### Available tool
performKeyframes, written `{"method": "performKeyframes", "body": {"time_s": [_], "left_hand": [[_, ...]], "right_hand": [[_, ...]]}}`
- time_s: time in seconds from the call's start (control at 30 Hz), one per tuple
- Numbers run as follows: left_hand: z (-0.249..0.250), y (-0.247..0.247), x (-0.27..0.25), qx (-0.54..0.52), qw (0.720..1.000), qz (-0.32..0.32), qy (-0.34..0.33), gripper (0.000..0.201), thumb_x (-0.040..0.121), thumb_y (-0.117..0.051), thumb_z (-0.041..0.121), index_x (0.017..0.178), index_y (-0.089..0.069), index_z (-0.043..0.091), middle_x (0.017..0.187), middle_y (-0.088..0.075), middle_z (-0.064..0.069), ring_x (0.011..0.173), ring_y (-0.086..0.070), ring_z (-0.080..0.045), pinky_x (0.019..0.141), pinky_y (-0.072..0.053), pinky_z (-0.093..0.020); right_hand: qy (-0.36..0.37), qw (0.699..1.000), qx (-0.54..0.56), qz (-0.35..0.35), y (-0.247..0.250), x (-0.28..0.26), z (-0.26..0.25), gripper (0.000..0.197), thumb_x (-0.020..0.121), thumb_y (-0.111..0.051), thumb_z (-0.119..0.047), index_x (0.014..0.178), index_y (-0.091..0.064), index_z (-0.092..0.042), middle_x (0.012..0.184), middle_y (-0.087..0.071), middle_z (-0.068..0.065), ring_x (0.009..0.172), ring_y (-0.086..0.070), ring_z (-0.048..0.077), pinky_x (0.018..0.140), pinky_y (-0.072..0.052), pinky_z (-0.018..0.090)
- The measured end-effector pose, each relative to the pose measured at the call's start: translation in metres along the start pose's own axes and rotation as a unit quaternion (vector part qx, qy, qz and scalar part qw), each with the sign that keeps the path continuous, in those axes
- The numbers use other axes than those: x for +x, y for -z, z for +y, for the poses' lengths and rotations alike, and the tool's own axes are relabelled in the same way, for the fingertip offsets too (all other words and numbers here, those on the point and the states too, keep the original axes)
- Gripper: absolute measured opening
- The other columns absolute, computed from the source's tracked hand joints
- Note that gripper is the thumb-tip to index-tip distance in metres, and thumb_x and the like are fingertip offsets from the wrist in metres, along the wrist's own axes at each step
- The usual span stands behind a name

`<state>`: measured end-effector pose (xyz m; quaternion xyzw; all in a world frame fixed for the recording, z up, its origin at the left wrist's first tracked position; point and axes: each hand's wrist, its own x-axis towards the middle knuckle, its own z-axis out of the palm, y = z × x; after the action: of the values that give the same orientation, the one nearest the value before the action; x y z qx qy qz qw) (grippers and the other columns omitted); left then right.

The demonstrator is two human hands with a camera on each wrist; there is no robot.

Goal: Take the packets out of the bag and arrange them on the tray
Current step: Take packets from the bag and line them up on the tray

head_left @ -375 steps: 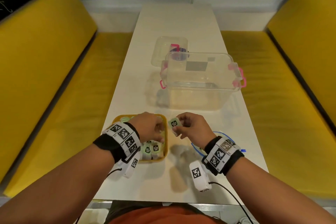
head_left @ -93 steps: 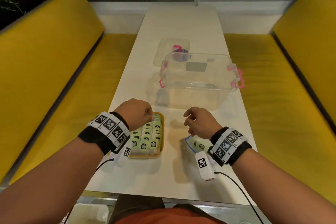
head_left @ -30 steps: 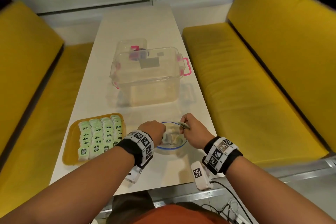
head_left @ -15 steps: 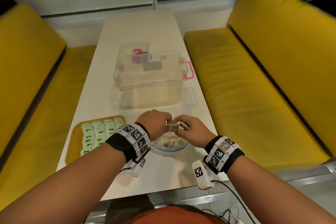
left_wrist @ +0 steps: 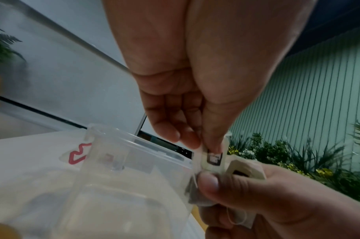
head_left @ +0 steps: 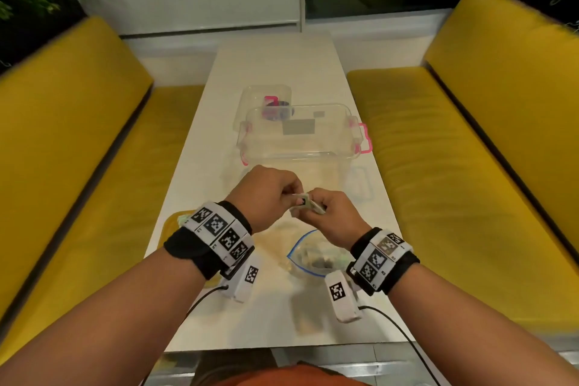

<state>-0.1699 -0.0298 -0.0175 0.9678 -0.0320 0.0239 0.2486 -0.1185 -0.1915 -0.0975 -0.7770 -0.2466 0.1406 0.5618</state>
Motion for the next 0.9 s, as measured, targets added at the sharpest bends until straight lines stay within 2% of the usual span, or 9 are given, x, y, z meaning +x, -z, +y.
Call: {"method": "performKeyframes", "body": {"time_s": [0.07, 0.17, 0.27, 0.37, 0.5, 0.67, 0.73, 0.8, 0.9], "left_hand": [[-0.010, 0.011, -0.004, 0.008, 1.000, -0.002, 0.004, 0.004, 0.085, -0.069, 0.026, 0.086, -0.071, 0.022, 0.060, -0.053, 0.016, 0.060, -0.050, 0.003, 0.057, -0.031, -0.009], [-0.026, 0.024, -0.011, 0.022, 1.000, -0.014, 0.012, 0.005, 0.086, -0.069, 0.026, 0.089, -0.071, 0.022, 0.065, -0.057, 0.014, 0.062, -0.051, 0.003, 0.058, -0.032, -0.008], [-0.043, 0.033, -0.020, 0.021, 1.000, -0.004, 0.022, 0.003, 0.086, -0.069, 0.026, 0.089, -0.070, 0.025, 0.068, -0.059, 0.014, 0.065, -0.053, -0.001, 0.062, -0.037, -0.016], [-0.065, 0.041, -0.030, 0.018, 0.998, 0.033, 0.049, 0.001, 0.087, -0.068, 0.029, 0.087, -0.067, 0.030, 0.069, -0.057, 0.020, 0.066, -0.052, 0.000, 0.060, -0.036, -0.017], [-0.095, 0.045, -0.041, 0.065, 0.993, 0.030, 0.098, 0.002, 0.088, -0.065, 0.033, 0.090, -0.064, 0.032, 0.076, -0.063, 0.015, 0.068, -0.054, -0.001, 0.056, -0.033, -0.016], [-0.120, 0.032, -0.051, 0.121, 0.973, -0.140, 0.135, 0.012, 0.087, -0.062, 0.024, 0.080, -0.061, 0.033, 0.075, -0.064, 0.016, 0.073, -0.059, -0.006, 0.059, -0.040, -0.021], [-0.123, 0.022, -0.052, 0.123, 0.960, -0.214, 0.130, 0.013, 0.084, -0.065, 0.024, 0.075, -0.061, 0.034, 0.077, -0.063, 0.016, 0.074, -0.058, -0.007, 0.065, -0.043, -0.025], [-0.124, 0.009, -0.051, 0.107, 0.948, -0.277, 0.117, 0.011, 0.082, -0.068, 0.021, 0.077, -0.065, 0.030, 0.072, -0.059, 0.017, 0.071, -0.055, -0.005, 0.066, -0.041, -0.025], [-0.127, -0.009, -0.044, 0.092, 0.933, -0.327, 0.114, 0.015, 0.079, -0.071, 0.017, 0.074, -0.065, 0.030, 0.066, -0.060, 0.015, 0.072, -0.059, -0.009, 0.069, -0.045, -0.026]], "right_hand": [[0.006, 1.000, 0.000, -0.011, -0.008, 0.007, -0.002, 0.025, 0.082, -0.078, -0.021, 0.065, -0.061, -0.030, 0.069, -0.055, -0.004, 0.064, -0.047, 0.008, 0.063, -0.039, 0.029], [0.014, 1.000, -0.004, -0.024, -0.021, 0.015, -0.006, 0.026, 0.082, -0.077, -0.016, 0.068, -0.061, -0.032, 0.069, -0.057, -0.010, 0.059, -0.048, -0.001, 0.060, -0.038, 0.019], [0.001, 0.999, 0.004, -0.049, -0.037, 0.023, -0.009, 0.014, 0.085, -0.072, -0.011, 0.084, -0.067, -0.024, 0.071, -0.060, -0.010, 0.059, -0.049, -0.002, 0.059, -0.040, 0.015], [-0.050, 0.995, 0.033, -0.074, -0.051, 0.029, -0.007, 0.021, 0.085, -0.059, -0.004, 0.101, -0.057, -0.017, 0.071, -0.053, -0.003, 0.059, -0.044, 0.009, 0.058, -0.039, 0.023], [-0.121, 0.985, 0.091, -0.084, -0.065, 0.034, -0.001, 0.017, 0.087, -0.051, -0.008, 0.092, -0.038, -0.018, 0.074, -0.043, 0.002, 0.067, -0.035, 0.019, 0.062, -0.033, 0.036], [-0.151, 0.979, 0.099, -0.091, -0.077, 0.041, 0.000, 0.014, 0.072, -0.049, -0.023, 0.082, -0.045, -0.014, 0.079, -0.050, 0.019, 0.065, -0.041, 0.021, 0.059, -0.036, 0.034], [-0.128, 0.984, 0.064, -0.102, -0.080, 0.043, 0.003, 0.013, 0.078, -0.054, -0.023, 0.085, -0.053, -0.013, 0.085, -0.062, 0.023, 0.063, -0.052, 0.020, 0.060, -0.043, 0.036], [-0.109, 0.987, 0.044, -0.112, -0.082, 0.044, 0.008, 0.011, 0.089, -0.060, -0.018, 0.093, -0.059, -0.008, 0.082, -0.066, 0.020, 0.060, -0.059, 0.016, 0.057, -0.047, 0.034], [-0.094, 0.989, 0.028, -0.111, -0.083, 0.046, 0.012, 0.010, 0.094, -0.061, -0.014, 0.094, -0.062, -0.004, 0.069, -0.063, 0.003, 0.056, -0.062, 0.013, 0.055, -0.047, 0.030]]}}
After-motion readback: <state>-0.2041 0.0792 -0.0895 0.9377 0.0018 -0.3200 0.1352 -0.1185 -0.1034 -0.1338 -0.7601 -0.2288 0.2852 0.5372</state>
